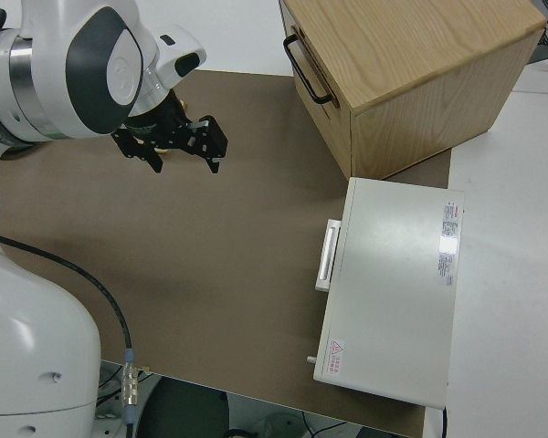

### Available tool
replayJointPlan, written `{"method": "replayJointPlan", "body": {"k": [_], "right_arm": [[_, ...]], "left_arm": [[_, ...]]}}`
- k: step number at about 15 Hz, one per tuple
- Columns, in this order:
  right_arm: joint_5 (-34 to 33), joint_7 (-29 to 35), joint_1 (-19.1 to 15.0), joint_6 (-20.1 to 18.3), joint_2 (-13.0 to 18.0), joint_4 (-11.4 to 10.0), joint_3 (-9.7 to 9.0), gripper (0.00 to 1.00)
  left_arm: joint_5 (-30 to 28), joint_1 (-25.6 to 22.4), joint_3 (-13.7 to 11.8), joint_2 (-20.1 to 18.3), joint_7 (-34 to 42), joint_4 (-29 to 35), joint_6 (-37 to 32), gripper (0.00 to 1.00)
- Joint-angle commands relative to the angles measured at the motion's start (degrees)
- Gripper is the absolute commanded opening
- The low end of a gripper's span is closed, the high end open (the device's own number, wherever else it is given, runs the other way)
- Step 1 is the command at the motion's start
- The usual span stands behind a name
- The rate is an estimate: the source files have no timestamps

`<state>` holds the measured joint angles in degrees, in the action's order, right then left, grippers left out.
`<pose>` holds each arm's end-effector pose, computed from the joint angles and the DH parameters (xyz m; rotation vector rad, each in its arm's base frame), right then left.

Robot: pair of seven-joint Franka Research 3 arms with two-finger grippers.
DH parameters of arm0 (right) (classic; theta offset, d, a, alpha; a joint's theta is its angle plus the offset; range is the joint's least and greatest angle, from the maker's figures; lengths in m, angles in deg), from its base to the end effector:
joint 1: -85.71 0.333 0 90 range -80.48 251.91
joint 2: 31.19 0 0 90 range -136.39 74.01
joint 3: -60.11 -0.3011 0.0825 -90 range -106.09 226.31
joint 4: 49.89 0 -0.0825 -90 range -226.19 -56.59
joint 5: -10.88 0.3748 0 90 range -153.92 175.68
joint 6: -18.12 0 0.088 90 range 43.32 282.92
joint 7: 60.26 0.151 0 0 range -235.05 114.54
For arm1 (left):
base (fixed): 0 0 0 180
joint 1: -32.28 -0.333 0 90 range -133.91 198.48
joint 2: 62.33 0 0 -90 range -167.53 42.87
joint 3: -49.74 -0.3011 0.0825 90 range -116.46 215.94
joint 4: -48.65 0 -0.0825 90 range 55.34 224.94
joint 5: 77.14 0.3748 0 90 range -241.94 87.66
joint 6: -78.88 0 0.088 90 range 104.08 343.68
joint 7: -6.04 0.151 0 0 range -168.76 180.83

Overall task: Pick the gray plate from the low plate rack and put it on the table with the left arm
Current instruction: 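Lower the left gripper onto the front gray plate in the low rack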

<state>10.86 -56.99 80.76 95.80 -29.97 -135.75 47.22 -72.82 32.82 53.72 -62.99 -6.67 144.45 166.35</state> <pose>0.5057 0.0717 0.5921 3.1163 0.1265 -0.1888 0.5261 -0.0300 0.5227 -3.0331 -0.2146 0.1842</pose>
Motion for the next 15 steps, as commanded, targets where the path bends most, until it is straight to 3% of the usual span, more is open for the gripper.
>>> {"method": "replayJointPlan", "body": {"k": [1, 8, 15], "right_arm": [[0.2, -0.19, -0.84, -0.87, 0.27, 0.35, -0.38, 0.99], [0.2, -0.19, -0.84, -0.87, 0.27, 0.35, -0.38, 0.987], [0.2, -0.19, -0.84, -0.87, 0.27, 0.35, -0.38, 0.99]], "left_arm": [[7.94, 0.78, -0.37, 0.22, 0.4, 3.86, -1.84, 0.99], [23.79, 0.34, -0.81, 3.29, 0.66, 10.89, -3.0, 0.99], [26.61, 0.26, -5.3, 7.95, 0.57, 13.09, -5.55, 0.99]]}}
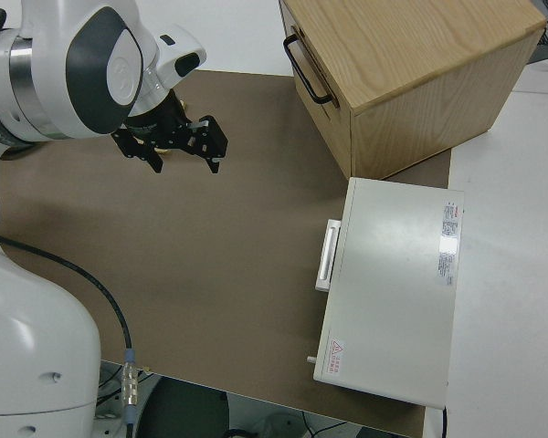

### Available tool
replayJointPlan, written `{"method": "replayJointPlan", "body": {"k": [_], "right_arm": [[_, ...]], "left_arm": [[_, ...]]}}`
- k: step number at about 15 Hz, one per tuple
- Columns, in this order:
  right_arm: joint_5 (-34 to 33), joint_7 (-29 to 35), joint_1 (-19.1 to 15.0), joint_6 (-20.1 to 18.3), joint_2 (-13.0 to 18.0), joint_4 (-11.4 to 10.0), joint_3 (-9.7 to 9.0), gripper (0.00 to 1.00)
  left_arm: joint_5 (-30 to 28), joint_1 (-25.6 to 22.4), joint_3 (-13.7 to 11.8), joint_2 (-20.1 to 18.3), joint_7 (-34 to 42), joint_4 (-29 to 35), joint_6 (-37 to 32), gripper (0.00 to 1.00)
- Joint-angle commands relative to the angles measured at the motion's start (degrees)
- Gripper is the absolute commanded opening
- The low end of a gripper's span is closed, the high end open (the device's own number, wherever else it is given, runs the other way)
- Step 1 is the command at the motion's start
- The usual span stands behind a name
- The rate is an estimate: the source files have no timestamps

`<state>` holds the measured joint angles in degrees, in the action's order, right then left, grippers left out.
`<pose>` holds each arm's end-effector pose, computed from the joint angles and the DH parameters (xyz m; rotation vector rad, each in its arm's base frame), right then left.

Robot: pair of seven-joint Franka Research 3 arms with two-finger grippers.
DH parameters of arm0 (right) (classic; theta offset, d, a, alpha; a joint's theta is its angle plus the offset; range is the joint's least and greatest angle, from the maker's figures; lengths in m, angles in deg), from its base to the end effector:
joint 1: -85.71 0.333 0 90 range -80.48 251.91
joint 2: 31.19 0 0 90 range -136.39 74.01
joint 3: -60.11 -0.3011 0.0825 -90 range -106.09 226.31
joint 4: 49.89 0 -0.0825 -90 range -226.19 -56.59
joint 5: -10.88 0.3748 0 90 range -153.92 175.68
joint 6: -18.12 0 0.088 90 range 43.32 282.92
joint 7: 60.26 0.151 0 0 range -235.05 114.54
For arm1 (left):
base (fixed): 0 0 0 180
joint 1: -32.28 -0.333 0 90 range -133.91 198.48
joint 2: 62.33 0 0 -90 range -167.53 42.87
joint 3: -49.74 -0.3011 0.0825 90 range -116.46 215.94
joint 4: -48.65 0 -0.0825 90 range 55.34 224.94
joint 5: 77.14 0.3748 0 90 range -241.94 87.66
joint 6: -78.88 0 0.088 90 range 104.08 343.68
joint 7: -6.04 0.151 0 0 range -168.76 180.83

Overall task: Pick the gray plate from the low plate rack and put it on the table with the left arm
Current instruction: 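Lower the left gripper onto the front gray plate in the low rack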

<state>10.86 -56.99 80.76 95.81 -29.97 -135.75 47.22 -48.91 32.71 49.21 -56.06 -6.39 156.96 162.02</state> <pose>0.5057 0.0717 0.5921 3.1164 0.1265 -0.1886 0.4942 0.0767 0.3851 -2.5137 -0.1743 0.6347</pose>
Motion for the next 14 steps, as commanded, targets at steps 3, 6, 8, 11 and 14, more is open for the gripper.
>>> {"method": "replayJointPlan", "body": {"k": [3, 6, 8, 11, 14], "right_arm": [[0.2, -0.19, -0.85, -0.87, 0.27, 0.35, -0.38, 0.99], [0.2, -0.19, -0.76, -0.87, 0.27, 0.35, -0.38, 0.987], [0.2, -0.19, -0.84, -0.87, 0.27, 0.35, -0.38, 0.99], [0.2, -0.19, -0.84, -0.87, 0.27, 0.35, -0.38, 0.987], [0.2, -0.19, -0.85, -0.87, 0.27, 0.35, -0.38, 0.99]], "left_arm": [[2.97, 0.28, -1.66, 3.05, 0.38, 0.58, -1.49, 0.74], [2.79, 0.19, -1.67, 3.22, 0.21, 0.58, -1.49, 0.16], [2.79, 0.19, -1.67, 3.4, 0.29, 0.41, -1.49, 0.0], [2.79, 0.54, -1.67, 3.4, 0.21, 0.06, -1.49, 0.0], [2.97, 0.98, -1.58, 3.14, 0.47, -1.87, -3.5, 0.0]]}}
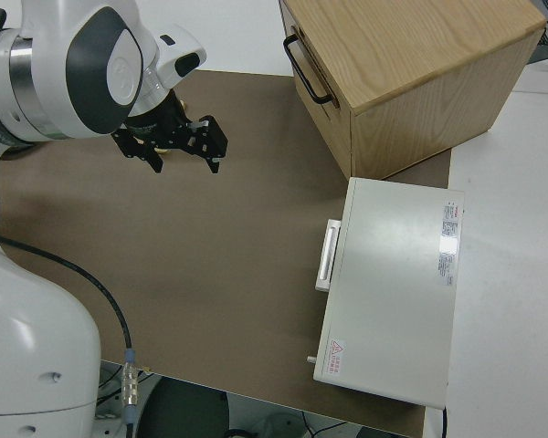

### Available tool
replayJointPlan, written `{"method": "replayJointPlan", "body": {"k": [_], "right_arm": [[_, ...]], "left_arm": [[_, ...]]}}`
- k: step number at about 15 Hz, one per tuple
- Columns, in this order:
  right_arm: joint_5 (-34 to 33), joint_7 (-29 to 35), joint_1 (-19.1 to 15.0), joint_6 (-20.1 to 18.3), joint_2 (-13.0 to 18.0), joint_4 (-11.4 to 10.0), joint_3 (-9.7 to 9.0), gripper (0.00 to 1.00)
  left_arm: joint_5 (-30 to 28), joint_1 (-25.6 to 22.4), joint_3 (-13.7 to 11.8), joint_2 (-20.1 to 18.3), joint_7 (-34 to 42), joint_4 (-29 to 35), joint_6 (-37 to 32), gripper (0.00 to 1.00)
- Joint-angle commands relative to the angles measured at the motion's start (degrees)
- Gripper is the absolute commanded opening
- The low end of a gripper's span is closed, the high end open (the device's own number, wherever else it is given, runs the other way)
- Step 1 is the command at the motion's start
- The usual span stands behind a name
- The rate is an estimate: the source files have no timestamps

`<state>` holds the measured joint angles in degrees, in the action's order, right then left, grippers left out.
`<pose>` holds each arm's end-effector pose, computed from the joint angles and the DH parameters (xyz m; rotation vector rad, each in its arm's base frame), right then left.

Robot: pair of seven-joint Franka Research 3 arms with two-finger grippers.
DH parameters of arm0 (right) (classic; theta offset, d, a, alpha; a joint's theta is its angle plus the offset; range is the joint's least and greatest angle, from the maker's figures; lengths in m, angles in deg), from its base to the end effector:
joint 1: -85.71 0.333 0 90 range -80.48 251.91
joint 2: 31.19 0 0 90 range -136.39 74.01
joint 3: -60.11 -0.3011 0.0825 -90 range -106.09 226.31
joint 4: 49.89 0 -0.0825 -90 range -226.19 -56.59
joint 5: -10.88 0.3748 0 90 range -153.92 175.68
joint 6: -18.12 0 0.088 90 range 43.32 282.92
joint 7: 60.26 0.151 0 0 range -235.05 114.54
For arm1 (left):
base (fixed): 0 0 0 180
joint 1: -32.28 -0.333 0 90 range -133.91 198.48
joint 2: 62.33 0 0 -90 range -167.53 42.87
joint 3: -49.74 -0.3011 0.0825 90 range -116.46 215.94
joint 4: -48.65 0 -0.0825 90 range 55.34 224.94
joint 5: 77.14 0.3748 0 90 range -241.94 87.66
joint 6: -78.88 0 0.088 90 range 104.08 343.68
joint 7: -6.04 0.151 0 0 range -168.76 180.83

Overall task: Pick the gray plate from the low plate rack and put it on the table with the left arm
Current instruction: 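Lower the left gripper onto the front gray plate in the low rack, then grasp the gray plate rim with the left gripper and lift it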

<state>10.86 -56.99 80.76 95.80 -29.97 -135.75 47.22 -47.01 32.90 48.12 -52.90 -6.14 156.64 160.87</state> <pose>0.5057 0.0717 0.5921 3.1163 0.1265 -0.1888 0.4942 0.0895 0.3629 -2.4546 -0.1670 0.7146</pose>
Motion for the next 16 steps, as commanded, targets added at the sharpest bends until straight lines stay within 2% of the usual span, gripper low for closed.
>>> {"method": "replayJointPlan", "body": {"k": [1, 5, 7, 10, 12, 14, 16], "right_arm": [[0.2, -0.19, -0.85, -0.87, 0.27, 0.35, -0.38, 0.99], [0.2, -0.19, -0.85, -0.87, 0.27, 0.35, -0.38, 0.99], [0.2, -0.19, -0.85, -0.87, 0.27, 0.35, -0.38, 0.99], [0.2, -0.19, -0.84, -0.87, 0.27, 0.35, -0.38, 0.99], [0.2, -0.19, -0.84, -0.87, 0.27, 0.35, -0.38, 0.987], [0.2, -0.19, -0.84, -0.87, 0.27, 0.35, -0.38, 0.99], [0.2, -0.19, -0.84, -0.87, 0.27, 0.35, -0.38, 0.987]], "left_arm": [[0.72, 0.88, -0.41, -0.11, 0.22, -3.56, -4.7, 0.0], [-0.07, 1.06, 1.7, -0.28, 0.22, -8.93, -9.81, 0.0], [-1.73, 1.06, 1.97, -0.37, 0.22, -11.39, -11.75, 0.0], [-10.59, 0.97, 1.97, -0.99, 0.13, -14.31, -12.64, 0.0], [-19.19, 0.97, 1.88, -2.56, -0.04, -13.96, -10.98, 0.0], [-27.28, 0.53, 1.88, -6.33, -0.05, -10.03, -3.27, 0.0], [-30.21, 0.88, 1.79, -8.8, -0.31, -5.54, 1.75, 0.0]]}}
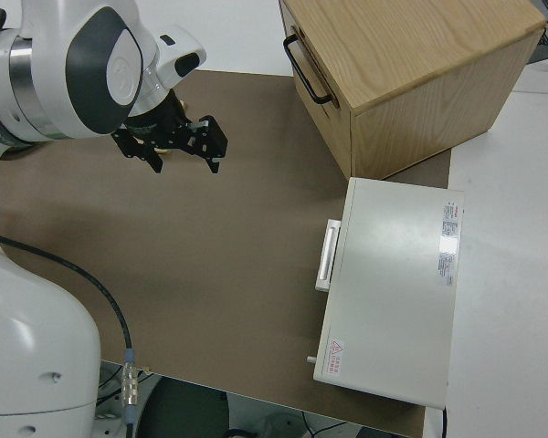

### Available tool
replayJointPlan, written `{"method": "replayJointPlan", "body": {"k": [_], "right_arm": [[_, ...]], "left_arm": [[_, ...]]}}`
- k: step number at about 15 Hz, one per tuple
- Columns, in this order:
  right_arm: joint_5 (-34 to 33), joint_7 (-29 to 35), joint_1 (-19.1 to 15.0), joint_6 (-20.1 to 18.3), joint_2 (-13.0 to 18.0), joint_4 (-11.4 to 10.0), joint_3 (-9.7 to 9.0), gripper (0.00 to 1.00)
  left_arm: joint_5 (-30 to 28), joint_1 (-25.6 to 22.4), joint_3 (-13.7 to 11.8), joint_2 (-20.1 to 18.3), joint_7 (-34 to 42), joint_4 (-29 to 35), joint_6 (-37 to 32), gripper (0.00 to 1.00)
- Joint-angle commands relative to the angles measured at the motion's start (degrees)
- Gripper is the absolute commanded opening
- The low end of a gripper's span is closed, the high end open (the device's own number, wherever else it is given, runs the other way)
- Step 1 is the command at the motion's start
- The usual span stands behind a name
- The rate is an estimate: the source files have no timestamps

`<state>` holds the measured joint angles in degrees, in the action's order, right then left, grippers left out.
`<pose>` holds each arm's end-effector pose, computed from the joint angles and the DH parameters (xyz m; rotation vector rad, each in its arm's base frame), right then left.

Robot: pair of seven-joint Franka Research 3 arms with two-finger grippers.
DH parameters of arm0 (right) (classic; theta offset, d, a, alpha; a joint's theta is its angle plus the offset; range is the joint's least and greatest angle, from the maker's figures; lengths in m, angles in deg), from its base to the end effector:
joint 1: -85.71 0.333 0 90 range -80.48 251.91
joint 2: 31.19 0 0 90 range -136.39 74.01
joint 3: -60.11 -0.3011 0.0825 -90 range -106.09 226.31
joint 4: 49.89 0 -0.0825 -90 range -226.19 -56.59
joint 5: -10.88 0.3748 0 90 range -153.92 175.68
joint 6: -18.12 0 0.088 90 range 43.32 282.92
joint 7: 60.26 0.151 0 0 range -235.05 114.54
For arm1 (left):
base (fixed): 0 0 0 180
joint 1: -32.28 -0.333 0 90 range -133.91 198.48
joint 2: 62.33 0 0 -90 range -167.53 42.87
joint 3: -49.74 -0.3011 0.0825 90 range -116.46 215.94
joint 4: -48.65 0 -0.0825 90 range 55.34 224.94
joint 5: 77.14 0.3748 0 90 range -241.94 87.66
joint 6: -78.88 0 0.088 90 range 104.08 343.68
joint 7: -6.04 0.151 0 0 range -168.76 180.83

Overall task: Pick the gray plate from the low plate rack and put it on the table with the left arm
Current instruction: 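Grasp the gray plate rim with the left gripper and lift it, then pull the gray plate out of the rack toward the table center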

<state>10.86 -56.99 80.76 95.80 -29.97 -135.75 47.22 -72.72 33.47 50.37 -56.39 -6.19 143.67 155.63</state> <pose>0.5057 0.0717 0.5921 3.1163 0.1265 -0.1888 0.5155 -0.0033 0.4604 -2.9392 -0.2698 0.6142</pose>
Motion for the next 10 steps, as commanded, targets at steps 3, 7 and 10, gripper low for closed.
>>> {"method": "replayJointPlan", "body": {"k": [3, 7, 10], "right_arm": [[0.2, -0.19, -0.76, -0.87, 0.27, 0.35, -0.38, 0.99], [0.2, -0.19, -0.76, -0.87, 0.27, 0.35, -0.38, 0.987], [0.2, -0.19, -0.85, -0.87, 0.27, 0.35, -0.38, 0.99]], "left_arm": [[-6.96, 0.48, -0.37, -9.0, 0.01, 14.11, 14.1, 0.0], [-8.55, 1.54, 1.29, -13.93, -0.08, 27.38, 26.94, 0.0], [-9.95, 1.62, 2.79, -14.99, -0.25, 33.2, 31.7, 0.0]]}}
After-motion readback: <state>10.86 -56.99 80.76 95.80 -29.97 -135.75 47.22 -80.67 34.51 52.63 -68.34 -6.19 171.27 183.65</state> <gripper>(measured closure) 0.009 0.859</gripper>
